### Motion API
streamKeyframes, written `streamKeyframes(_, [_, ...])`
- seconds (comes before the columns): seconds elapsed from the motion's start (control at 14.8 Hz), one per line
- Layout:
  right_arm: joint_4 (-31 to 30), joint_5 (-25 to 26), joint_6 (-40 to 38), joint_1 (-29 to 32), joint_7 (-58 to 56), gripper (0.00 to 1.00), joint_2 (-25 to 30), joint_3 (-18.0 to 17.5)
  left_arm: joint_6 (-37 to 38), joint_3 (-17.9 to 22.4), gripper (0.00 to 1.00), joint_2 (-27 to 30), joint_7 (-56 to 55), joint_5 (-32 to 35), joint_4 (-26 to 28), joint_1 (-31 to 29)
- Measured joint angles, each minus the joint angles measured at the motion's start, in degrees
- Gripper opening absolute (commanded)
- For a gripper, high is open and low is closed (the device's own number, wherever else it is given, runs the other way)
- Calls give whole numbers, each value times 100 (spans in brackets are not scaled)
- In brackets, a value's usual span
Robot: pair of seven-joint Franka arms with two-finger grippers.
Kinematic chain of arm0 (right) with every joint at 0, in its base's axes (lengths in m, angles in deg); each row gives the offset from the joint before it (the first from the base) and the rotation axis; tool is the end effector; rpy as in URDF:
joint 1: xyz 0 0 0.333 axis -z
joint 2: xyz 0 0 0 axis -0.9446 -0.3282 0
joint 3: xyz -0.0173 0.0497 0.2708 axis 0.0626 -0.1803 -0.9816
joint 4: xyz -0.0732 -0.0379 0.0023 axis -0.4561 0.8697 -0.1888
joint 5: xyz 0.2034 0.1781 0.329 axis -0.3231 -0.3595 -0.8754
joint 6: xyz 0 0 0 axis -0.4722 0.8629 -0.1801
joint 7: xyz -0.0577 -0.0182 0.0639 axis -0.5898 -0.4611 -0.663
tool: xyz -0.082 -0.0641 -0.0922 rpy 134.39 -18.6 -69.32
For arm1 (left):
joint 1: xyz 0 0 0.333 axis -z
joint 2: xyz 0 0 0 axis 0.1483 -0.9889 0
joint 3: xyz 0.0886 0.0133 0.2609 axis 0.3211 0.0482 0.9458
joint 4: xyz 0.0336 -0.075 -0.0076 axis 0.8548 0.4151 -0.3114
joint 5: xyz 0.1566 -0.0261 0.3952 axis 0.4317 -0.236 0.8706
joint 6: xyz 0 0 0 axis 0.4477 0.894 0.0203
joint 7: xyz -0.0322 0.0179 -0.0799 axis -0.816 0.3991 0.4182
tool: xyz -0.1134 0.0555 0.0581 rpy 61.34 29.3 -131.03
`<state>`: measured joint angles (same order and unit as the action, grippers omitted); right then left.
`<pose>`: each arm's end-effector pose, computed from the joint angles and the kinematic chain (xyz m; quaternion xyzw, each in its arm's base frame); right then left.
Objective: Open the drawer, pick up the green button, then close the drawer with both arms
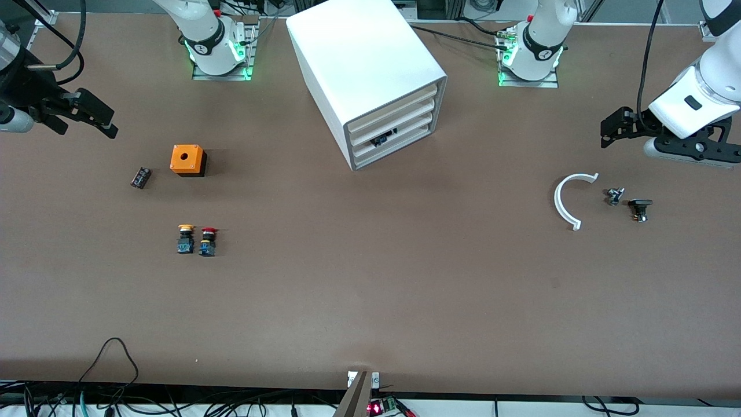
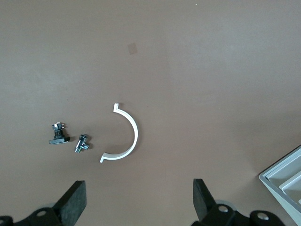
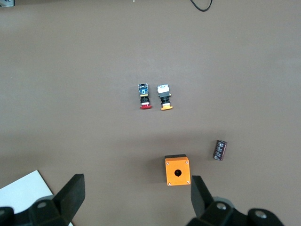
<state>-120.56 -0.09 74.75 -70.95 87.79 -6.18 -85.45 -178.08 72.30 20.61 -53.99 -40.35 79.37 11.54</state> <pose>0.5752 0.0433 0.5630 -0.9980 0.0456 -0.0409 0.0124 0.5778 -0.0399 0.5078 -0.9965 0.0786 0.0260 0.0112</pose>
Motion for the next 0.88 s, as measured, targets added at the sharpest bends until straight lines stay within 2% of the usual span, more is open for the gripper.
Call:
streamKeyframes(0.54, [305, 0, -244, 19, 17, 100, -174, 7, 72, 0, 100, 0, 0, 0, 1, 1])
streamKeyframes(0.88, [288, 0, -413, 18, 67, 100, -401, -3, 189, -6, 100, 0, 0, 0, 2, 9])
